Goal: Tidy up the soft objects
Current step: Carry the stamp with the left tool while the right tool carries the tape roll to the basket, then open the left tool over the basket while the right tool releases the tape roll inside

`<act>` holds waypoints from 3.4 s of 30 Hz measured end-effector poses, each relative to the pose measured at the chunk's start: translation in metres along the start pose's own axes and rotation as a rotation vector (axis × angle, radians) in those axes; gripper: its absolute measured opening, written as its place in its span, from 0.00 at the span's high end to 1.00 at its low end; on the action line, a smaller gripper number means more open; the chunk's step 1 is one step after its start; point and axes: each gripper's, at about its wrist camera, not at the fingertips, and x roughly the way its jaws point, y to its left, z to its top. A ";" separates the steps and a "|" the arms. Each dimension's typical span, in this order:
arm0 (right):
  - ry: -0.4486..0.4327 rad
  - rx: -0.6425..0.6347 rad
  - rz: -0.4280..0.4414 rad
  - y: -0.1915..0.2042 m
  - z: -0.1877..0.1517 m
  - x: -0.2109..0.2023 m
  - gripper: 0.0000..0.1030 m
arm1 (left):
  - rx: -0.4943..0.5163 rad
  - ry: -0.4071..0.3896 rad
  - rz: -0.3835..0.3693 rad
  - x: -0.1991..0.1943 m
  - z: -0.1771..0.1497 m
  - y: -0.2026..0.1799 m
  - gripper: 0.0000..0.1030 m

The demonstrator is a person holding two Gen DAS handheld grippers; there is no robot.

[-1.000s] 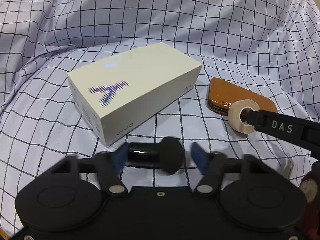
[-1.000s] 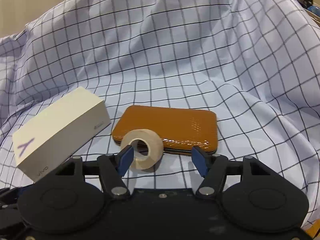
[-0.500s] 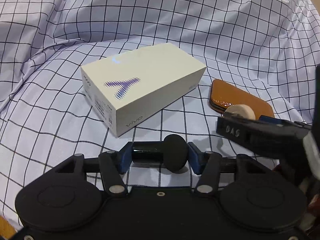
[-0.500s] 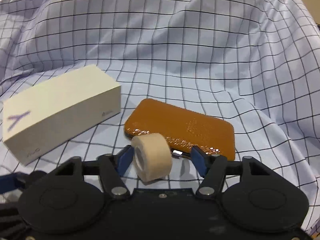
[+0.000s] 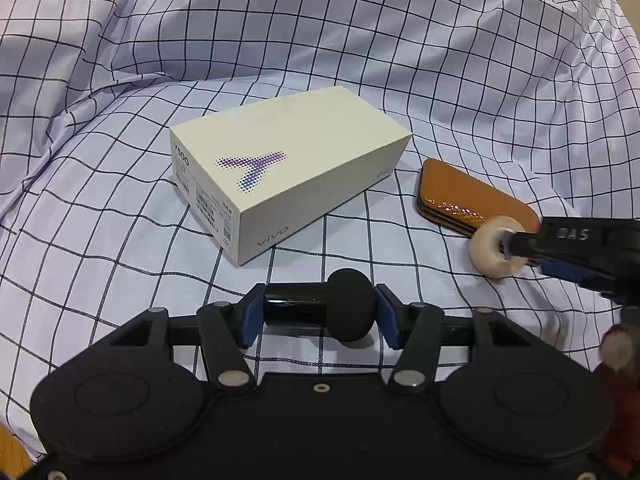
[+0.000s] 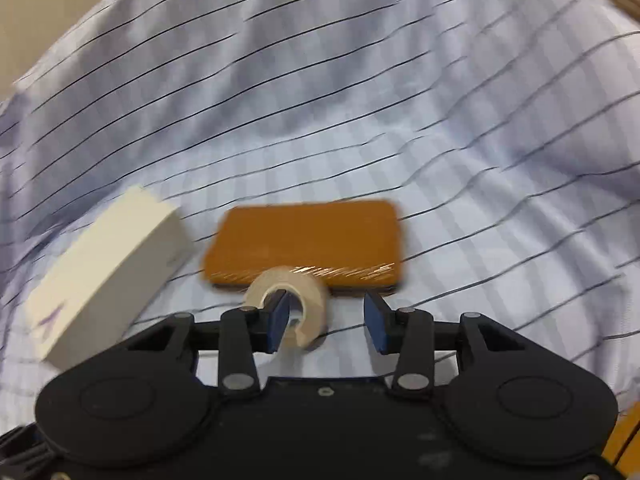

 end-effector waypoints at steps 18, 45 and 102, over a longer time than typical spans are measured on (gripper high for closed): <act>-0.067 -0.295 -0.059 0.049 -0.026 0.009 0.36 | -0.005 -0.005 0.001 -0.001 0.000 0.000 0.48; -0.094 -0.208 0.154 0.012 -0.026 -0.124 0.55 | 0.022 -0.073 0.035 -0.087 -0.017 -0.030 0.48; -0.106 -0.148 0.186 -0.057 -0.137 -0.250 0.54 | -0.025 -0.143 0.079 -0.183 -0.125 -0.046 0.27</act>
